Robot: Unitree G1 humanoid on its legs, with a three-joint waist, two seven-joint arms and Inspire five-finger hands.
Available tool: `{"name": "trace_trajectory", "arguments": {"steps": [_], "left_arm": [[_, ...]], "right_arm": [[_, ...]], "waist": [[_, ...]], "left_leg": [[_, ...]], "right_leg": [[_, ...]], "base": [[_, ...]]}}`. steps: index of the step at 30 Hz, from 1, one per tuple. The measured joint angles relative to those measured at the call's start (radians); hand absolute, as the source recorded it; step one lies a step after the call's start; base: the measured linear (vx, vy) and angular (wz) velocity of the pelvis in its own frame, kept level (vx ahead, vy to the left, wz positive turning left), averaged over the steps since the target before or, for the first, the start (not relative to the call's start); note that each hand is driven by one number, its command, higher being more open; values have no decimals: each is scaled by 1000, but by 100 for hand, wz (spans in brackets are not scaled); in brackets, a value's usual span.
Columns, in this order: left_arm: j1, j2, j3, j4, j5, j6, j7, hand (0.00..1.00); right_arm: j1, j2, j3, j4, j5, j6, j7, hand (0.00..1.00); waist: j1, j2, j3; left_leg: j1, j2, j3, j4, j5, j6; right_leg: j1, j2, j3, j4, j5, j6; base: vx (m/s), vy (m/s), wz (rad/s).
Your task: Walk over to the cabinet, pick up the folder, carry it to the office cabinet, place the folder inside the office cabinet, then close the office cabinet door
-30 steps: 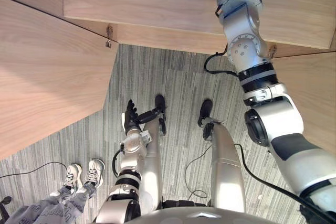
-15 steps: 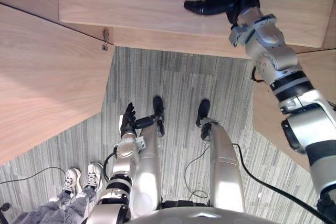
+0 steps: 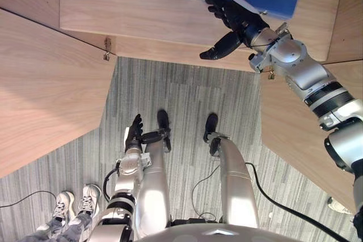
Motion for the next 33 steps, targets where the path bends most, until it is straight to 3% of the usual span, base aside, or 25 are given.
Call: {"name": "trace_trajectory", "arguments": {"steps": [8,11,14,22,23,33], "left_arm": [[1,-2,-5,7,12,-1,-5,100],[1,-9,-5,8,12,-1,-2,100],[1,-20,3,9,13,1,9,100],[1,-44,40,1,36,1,49,100],[1,-48,44,-1,36,1,56,100],[1,-63,48,-11,54,1,77,100]], "right_arm": [[35,-51,29,-76,-56,0,27,100],[220,-33,-125,-205,-65,-1,-7,100],[420,80,-316,-356,-162,-22,-102,100],[553,232,-542,-511,-479,-57,-322,100],[573,246,-557,-530,-520,-60,-337,0],[677,362,-562,-540,-719,-61,-375,0]], "waist": [[4,-10,-6],[11,-10,-6],[10,-10,-6],[2,-11,-6],[3,-11,-6],[4,-12,-4]], "left_leg": [[18,2,9,-14,0,0],[32,3,11,-20,0,0],[39,3,18,-24,0,0],[42,4,24,-25,0,0],[43,4,24,-26,0,0],[44,4,23,-19,-2,1]], "right_leg": [[15,0,-2,-15,1,0],[31,0,-6,-24,1,0],[35,0,-2,-27,1,0],[35,0,0,-22,1,0],[35,0,0,-22,1,0],[34,-1,3,-17,0,0]], "base": [[0,0,0],[0,0,0],[-2,-5,-3],[-19,-11,0],[0,0,0],[-4,-2,0]]}}
